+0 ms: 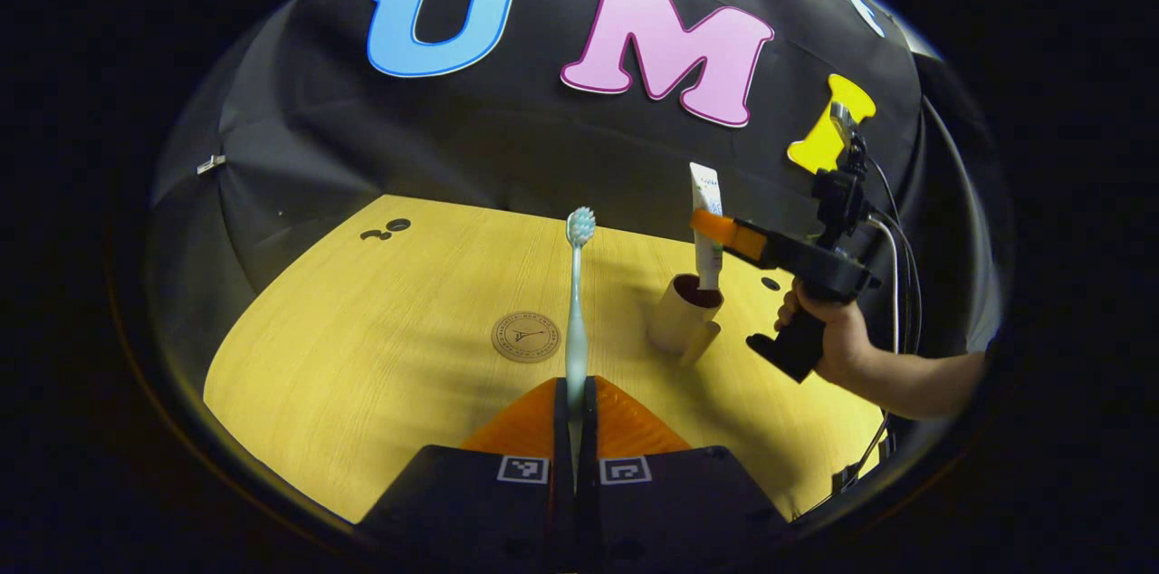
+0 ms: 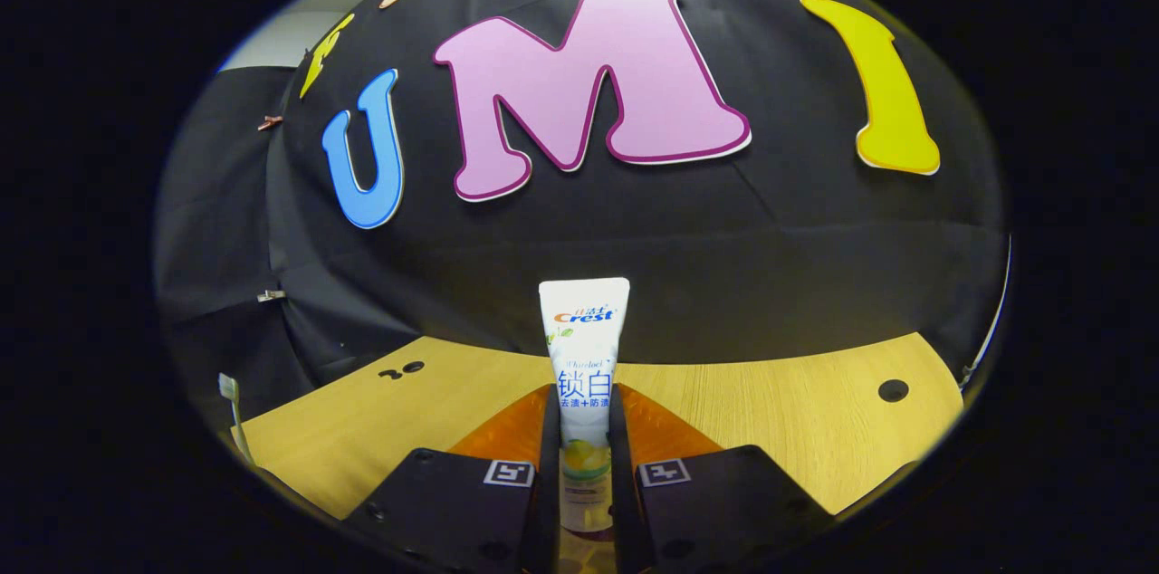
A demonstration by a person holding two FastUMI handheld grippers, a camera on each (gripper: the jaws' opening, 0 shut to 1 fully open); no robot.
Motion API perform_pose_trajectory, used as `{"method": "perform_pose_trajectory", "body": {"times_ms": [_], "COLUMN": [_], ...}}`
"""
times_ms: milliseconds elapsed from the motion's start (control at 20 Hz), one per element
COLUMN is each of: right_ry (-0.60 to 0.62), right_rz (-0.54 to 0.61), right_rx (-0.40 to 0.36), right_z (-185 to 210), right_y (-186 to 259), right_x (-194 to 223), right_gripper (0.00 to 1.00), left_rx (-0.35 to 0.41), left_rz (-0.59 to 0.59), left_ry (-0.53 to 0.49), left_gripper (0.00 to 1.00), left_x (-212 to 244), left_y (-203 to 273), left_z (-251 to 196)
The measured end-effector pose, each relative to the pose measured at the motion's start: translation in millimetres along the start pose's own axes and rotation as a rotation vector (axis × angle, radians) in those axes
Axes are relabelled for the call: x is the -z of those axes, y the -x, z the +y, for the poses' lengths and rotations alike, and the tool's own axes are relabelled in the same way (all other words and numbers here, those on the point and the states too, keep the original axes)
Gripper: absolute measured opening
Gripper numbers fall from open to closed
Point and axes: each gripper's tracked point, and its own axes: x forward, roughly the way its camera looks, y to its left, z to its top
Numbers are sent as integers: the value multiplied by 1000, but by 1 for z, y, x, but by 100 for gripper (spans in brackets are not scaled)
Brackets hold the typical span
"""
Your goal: Put the toothbrush and toothpaste on the desktop into the cup, then pick up the cup and place it on the coaster on the desktop.
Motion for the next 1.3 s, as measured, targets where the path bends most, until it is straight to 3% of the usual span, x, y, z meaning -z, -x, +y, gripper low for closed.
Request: {"method": "perform_pose_trajectory", "body": {"times_ms": [300, 600, 800, 850, 900, 950, 1000, 1050, 1300], "right_ry": [-7, 37, 25, 18, 10, 16, 20, 25, 9], "right_rz": [16, 45, 76, 72, 72, 78, 82, 84, 96], "right_rx": [54, 29, 14, 14, 9, 18, 22, 34, 87], "right_z": [-16, -7, -5, -5, -4, -6, -10, -14, -40], "right_y": [-4, -4, 1, 3, 8, 13, 19, 27, 73], "right_x": [31, 58, 69, 68, 65, 64, 62, 59, 48], "right_gripper": [27, 29, 44, 59, 65, 81, 86, 100, 98], "left_rx": [2, 28, 47, 54, 61, 72, 81, 96, 199], "left_rz": [0, 10, 11, 9, 5, -1, -12, -26, -134], "left_ry": [1, -2, -14, -17, -18, -17, -16, -14, -8], "left_gripper": [6, 6, 6, 6, 6, 6, 6, 6, 6], "left_x": [1, 7, 6, 4, 3, 0, -5, -11, -59], "left_y": [-2, -4, -8, -9, -10, -13, -16, -20, -47], "left_z": [-2, -16, -26, -29, -33, -37, -42, -49, -95]}}
